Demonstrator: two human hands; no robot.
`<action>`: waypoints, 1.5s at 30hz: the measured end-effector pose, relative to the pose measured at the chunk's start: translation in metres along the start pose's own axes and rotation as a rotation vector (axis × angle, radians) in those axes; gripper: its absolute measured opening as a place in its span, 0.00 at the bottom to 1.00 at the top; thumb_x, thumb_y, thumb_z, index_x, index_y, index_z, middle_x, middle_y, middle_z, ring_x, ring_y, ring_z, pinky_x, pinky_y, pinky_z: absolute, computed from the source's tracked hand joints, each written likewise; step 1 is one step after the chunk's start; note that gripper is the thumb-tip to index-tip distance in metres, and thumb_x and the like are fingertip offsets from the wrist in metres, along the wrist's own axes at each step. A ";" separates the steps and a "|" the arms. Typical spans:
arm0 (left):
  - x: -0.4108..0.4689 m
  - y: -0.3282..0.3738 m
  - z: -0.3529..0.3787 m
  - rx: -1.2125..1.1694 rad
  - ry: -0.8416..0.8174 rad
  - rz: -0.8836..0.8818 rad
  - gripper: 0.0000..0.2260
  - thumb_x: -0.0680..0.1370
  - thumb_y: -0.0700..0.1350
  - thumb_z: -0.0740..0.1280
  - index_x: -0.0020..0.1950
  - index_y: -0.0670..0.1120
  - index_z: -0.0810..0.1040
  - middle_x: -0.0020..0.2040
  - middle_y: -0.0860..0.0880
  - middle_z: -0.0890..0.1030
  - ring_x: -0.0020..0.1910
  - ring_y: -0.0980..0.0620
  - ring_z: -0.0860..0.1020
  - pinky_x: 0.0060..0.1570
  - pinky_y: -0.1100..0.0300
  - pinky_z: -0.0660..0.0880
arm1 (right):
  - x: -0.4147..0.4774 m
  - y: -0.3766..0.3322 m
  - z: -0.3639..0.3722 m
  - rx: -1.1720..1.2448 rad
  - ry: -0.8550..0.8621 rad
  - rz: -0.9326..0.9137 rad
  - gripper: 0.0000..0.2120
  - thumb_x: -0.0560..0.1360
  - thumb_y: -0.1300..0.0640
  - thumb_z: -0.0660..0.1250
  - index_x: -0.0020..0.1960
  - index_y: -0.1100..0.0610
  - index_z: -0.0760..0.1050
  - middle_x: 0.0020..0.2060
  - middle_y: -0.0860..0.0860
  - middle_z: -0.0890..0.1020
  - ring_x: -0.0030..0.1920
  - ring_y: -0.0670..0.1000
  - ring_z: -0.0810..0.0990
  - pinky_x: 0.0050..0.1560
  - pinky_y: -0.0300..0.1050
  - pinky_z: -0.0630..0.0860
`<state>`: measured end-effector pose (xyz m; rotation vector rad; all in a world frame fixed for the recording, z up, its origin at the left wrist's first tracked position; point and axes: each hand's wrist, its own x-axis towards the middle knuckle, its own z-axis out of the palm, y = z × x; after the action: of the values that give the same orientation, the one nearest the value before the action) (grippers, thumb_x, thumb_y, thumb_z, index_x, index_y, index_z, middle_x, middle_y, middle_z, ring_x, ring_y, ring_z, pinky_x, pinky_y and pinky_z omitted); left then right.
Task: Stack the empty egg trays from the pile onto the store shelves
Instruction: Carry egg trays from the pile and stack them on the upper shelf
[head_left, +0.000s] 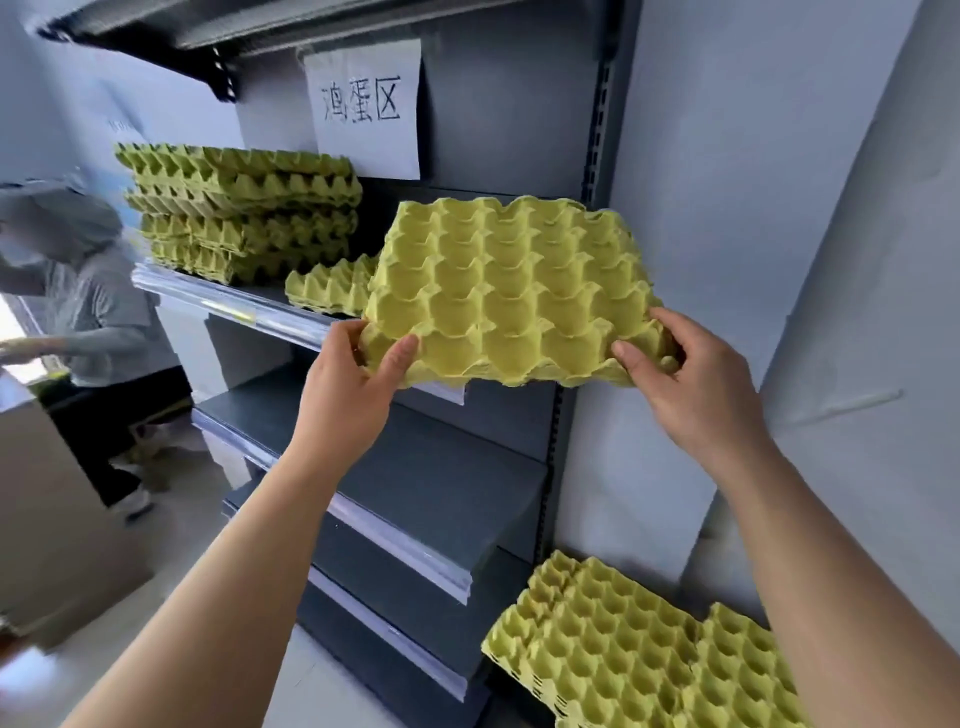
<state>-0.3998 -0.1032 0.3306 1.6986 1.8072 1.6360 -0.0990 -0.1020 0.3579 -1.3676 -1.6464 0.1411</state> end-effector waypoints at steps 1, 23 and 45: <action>0.012 -0.006 -0.005 0.003 0.012 -0.007 0.28 0.74 0.65 0.65 0.65 0.48 0.70 0.46 0.63 0.74 0.43 0.70 0.73 0.36 0.76 0.67 | 0.009 -0.008 0.009 -0.001 -0.002 -0.008 0.28 0.74 0.42 0.67 0.70 0.53 0.70 0.56 0.54 0.80 0.56 0.54 0.77 0.56 0.48 0.74; 0.230 -0.125 -0.015 -0.026 0.001 0.040 0.23 0.80 0.63 0.57 0.58 0.47 0.77 0.42 0.58 0.78 0.42 0.62 0.75 0.36 0.67 0.66 | 0.123 -0.078 0.170 -0.125 0.023 0.043 0.32 0.73 0.33 0.61 0.69 0.52 0.71 0.58 0.50 0.80 0.54 0.48 0.76 0.49 0.42 0.69; 0.301 -0.153 0.019 -0.019 -0.311 0.165 0.27 0.79 0.67 0.52 0.57 0.45 0.76 0.39 0.51 0.78 0.39 0.52 0.76 0.37 0.54 0.70 | 0.112 -0.118 0.206 -0.282 0.213 0.375 0.27 0.75 0.39 0.64 0.68 0.53 0.72 0.62 0.53 0.78 0.61 0.53 0.75 0.53 0.39 0.66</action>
<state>-0.5782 0.1822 0.3639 2.0097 1.5375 1.3444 -0.3188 0.0399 0.3848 -1.8330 -1.2537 -0.0214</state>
